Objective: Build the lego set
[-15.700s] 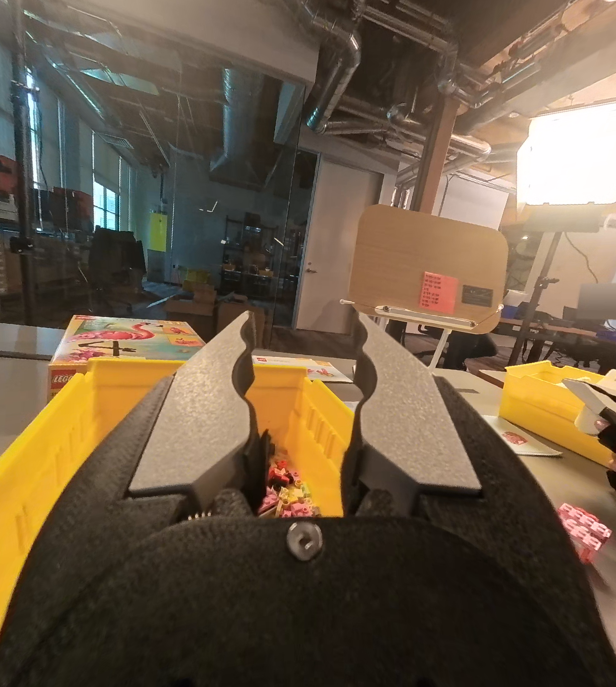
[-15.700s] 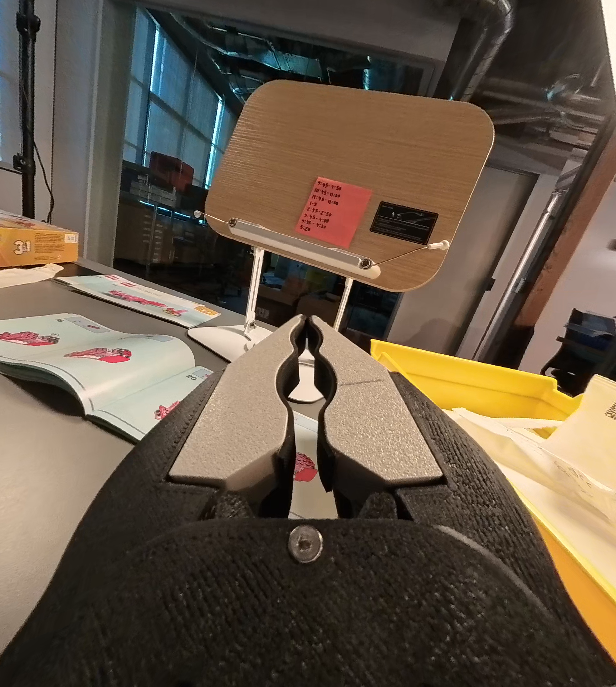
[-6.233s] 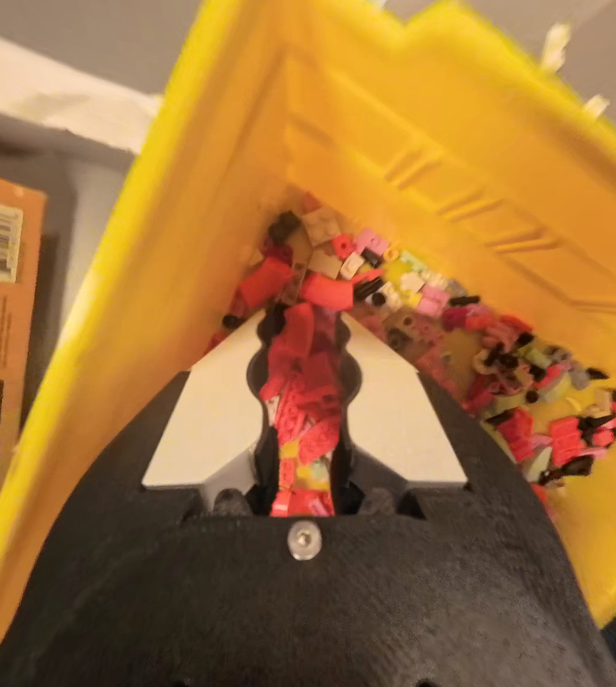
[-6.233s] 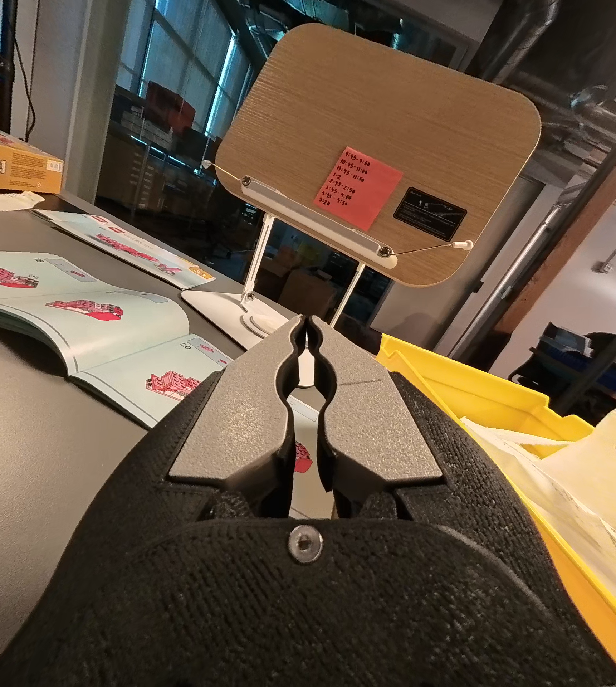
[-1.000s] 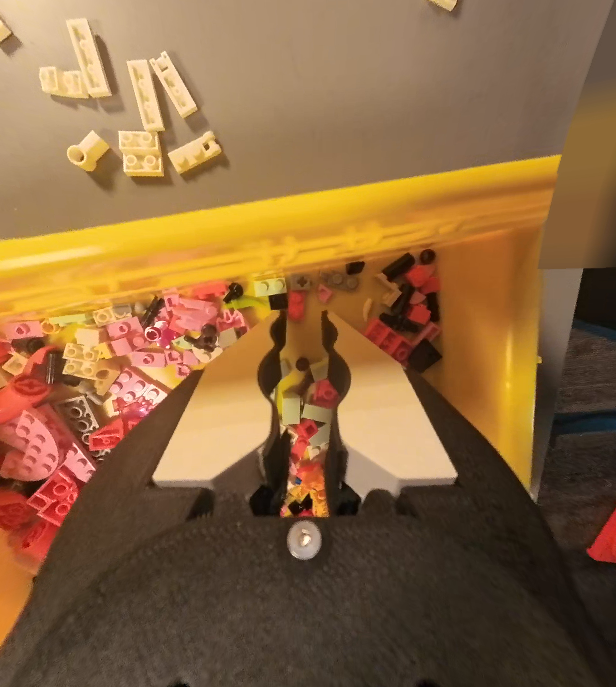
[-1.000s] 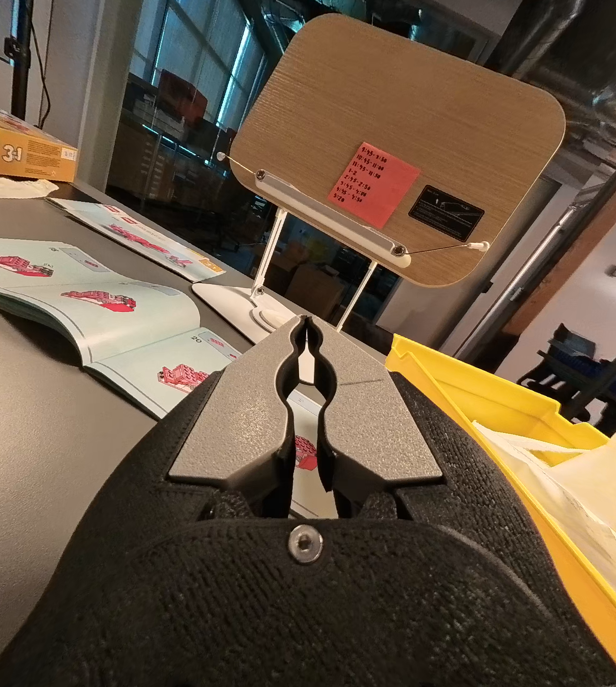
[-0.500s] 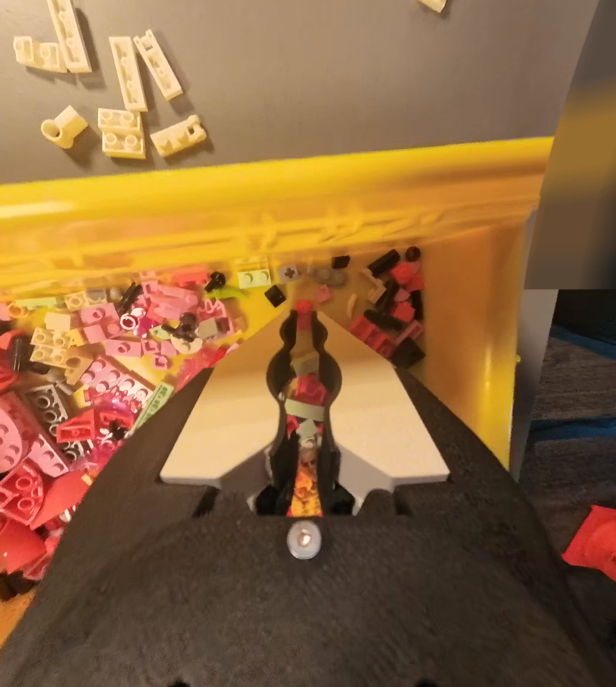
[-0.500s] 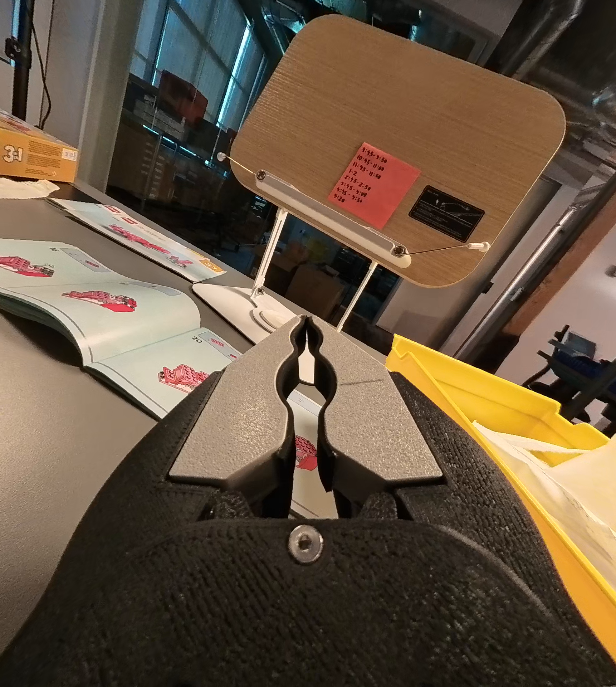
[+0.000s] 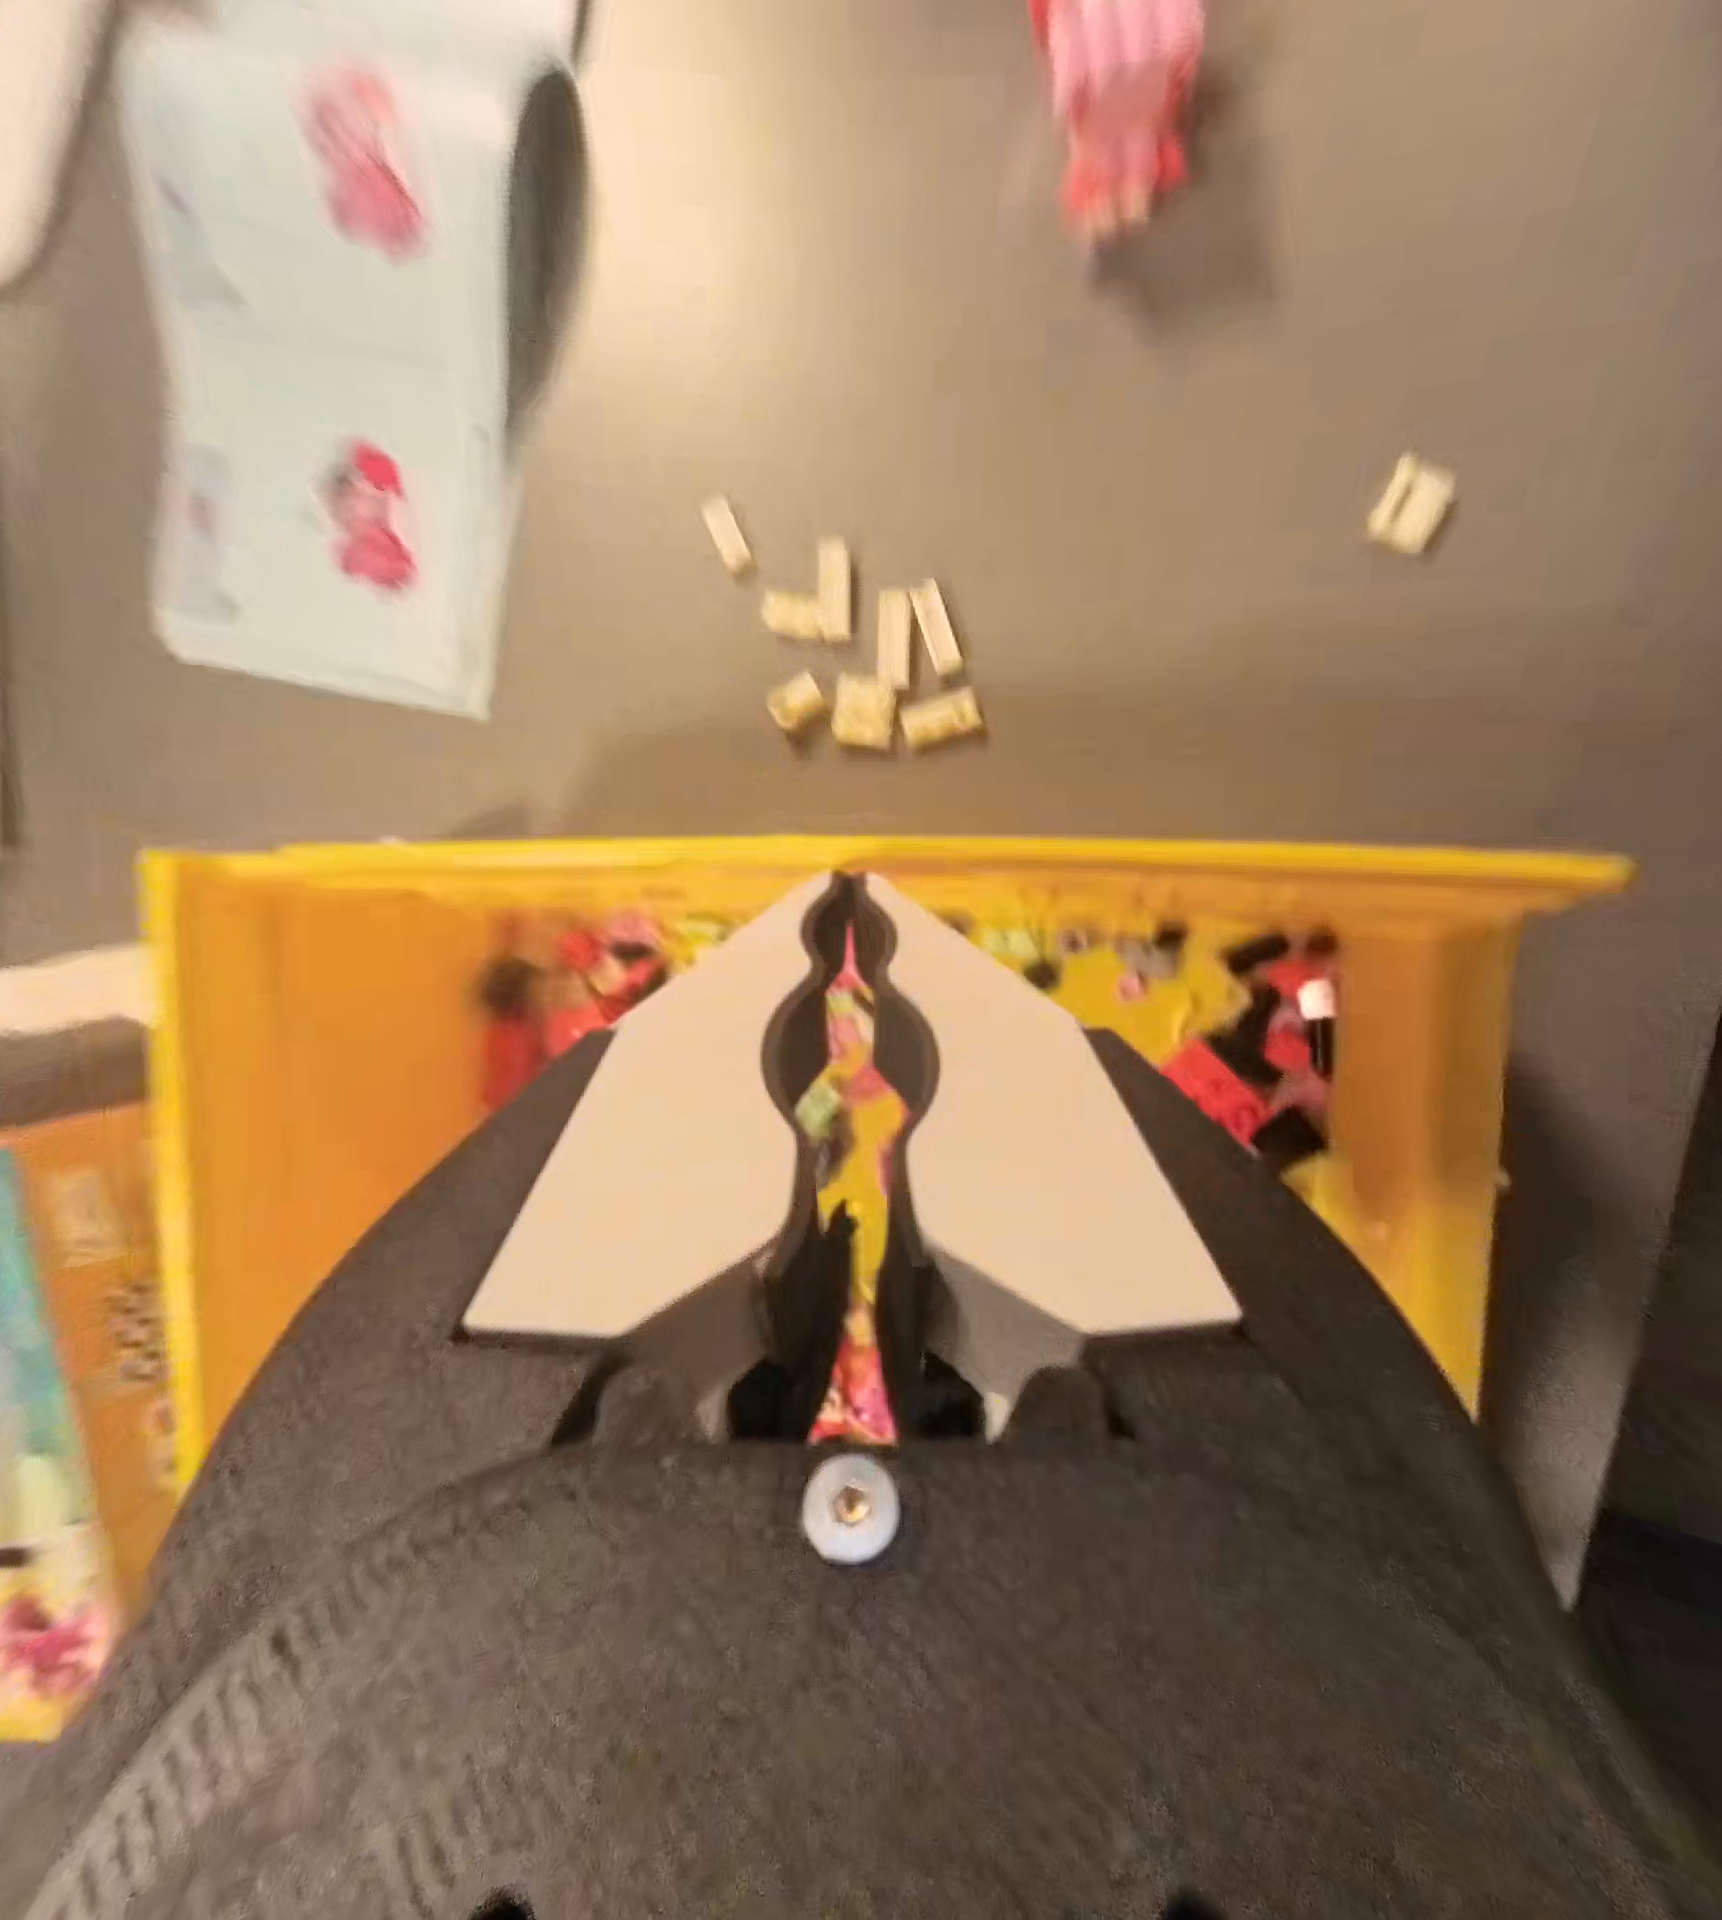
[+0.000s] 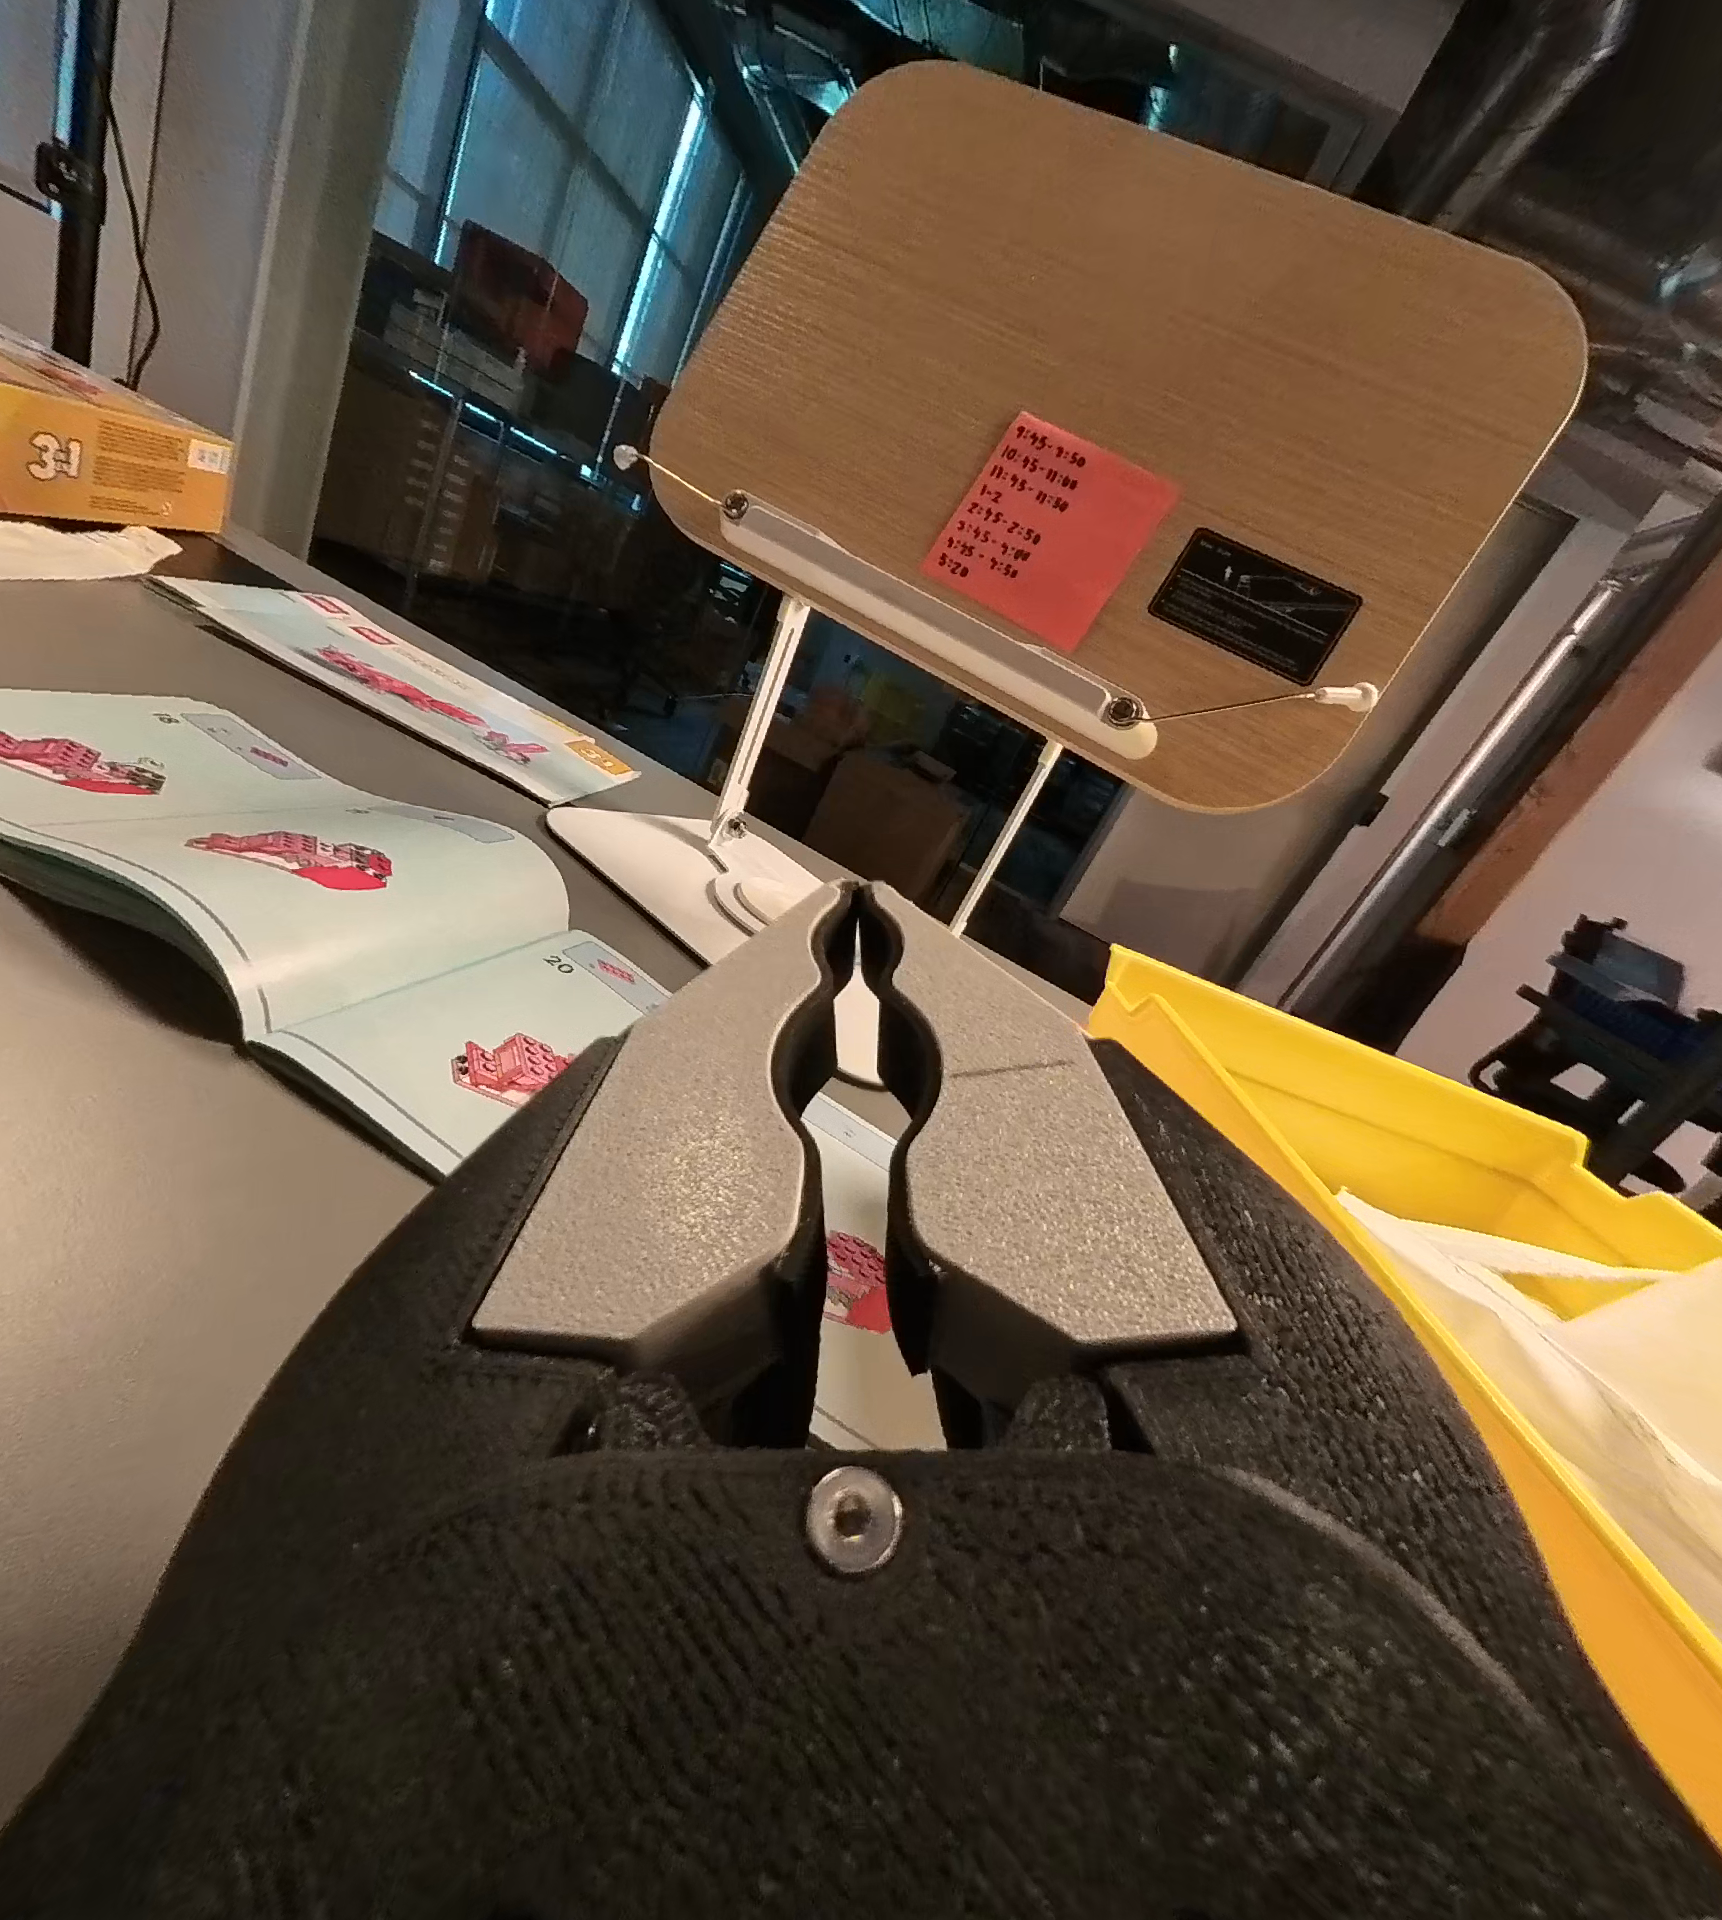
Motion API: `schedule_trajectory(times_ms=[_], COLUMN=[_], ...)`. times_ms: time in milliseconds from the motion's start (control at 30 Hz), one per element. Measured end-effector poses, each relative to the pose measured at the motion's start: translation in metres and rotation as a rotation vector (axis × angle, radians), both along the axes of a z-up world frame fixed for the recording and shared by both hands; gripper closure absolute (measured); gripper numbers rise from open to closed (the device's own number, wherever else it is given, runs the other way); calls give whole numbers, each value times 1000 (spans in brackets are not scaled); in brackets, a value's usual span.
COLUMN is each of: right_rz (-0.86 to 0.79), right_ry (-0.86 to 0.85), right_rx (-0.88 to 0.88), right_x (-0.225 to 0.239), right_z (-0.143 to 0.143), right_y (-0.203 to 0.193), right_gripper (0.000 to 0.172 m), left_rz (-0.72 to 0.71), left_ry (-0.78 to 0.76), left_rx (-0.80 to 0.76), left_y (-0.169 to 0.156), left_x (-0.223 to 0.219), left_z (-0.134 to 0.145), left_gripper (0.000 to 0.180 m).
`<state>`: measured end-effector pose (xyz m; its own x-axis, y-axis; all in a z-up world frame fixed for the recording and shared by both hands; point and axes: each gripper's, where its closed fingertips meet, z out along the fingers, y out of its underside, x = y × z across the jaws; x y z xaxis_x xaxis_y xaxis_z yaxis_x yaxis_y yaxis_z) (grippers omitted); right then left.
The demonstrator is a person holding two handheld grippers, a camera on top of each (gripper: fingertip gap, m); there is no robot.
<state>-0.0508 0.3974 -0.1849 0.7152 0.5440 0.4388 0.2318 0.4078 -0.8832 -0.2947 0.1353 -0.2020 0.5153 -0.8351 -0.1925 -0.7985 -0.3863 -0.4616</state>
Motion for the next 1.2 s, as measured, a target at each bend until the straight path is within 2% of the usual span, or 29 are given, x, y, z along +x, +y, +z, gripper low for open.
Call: schedule_trajectory(times_ms=[67, 133, 233, 333, 433, 667, 733, 833, 933, 1200], right_rz=[10, 23, 45, 76, 89, 88, 85, 75, 61, 7], right_ry=[10, 26, 57, 90, 123, 181, 176, 154, 129, 49], right_rx=[-1, -8, -20, -33, -40, -76, -75, -64, -53, -22], right_x=[0, 0, 2, 4, 8, 14, 14, 12, 10, 5], right_z=[1, 2, 4, 7, 11, 13, 12, 11, 9, 3], right_y=[-1, -2, -4, -8, -9, -3, -3, -3, -3, 0], right_gripper=[172, 172, 172, 172, 172, 172, 172, 172, 172, 172], left_rz=[-13, -54, -53, -26, 33, 263, 341, 363, 301, 123], left_ry=[-28, -95, 22, 64, 149, 102, 101, 84, 96, 74], left_rx=[84, 66, 23, -98, -137, -8, 6, -77, -151, -184], left_y=[23, 36, 59, 65, 60, 21, 7, -16, -35, -53], left_x=[25, 63, 75, 80, 65, 17, -6, -22, -25, -17], left_z=[25, 37, 24, 5, 0, 41, 42, 15, -20, -73], left_gripper=[180, 180, 180, 180, 180, 180, 180, 180, 180, 180])
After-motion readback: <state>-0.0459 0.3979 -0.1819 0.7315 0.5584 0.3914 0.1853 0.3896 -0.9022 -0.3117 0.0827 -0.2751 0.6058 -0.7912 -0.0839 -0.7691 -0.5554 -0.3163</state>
